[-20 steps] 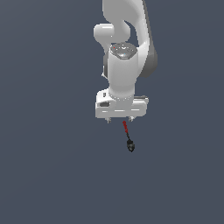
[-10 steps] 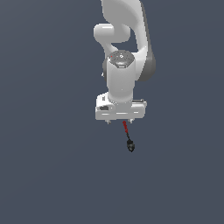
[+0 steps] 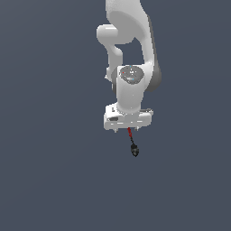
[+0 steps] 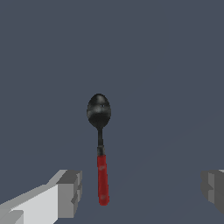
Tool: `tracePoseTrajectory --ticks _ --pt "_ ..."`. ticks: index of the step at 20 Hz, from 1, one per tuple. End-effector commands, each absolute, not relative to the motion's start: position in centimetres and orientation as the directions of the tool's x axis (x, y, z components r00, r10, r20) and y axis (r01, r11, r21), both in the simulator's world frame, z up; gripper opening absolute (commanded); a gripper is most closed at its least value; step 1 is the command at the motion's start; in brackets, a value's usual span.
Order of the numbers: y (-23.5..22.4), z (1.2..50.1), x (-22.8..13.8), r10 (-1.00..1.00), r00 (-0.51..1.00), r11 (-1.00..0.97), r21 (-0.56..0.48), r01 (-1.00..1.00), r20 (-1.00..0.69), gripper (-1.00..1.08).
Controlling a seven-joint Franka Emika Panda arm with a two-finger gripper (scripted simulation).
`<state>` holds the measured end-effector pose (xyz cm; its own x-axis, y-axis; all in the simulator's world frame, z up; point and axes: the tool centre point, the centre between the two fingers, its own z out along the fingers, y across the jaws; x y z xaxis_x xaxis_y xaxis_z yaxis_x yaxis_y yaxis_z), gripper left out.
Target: Pick up the object and move it to a goal position.
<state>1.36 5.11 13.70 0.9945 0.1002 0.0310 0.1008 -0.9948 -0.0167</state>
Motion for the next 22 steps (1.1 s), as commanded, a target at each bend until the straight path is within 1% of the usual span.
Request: tracePoseTrajectory --ticks 1,8,17,22 --pt "6.1 11.6 1.0 0.135 0.991 -0.991 -0.010 0.136 0.022 1.00" --pt "8.1 7.0 0.0 0.213 0.977 -0.977 -0.001 0.213 0.004 1.00" --pt "8.5 5.9 -0.2 0.227 0.974 -0.974 -0.001 0.227 -0.001 1.00" --pt "8.5 4.0 -0.3 0.228 0.974 -0.974 0.000 0.228 -0.001 1.00"
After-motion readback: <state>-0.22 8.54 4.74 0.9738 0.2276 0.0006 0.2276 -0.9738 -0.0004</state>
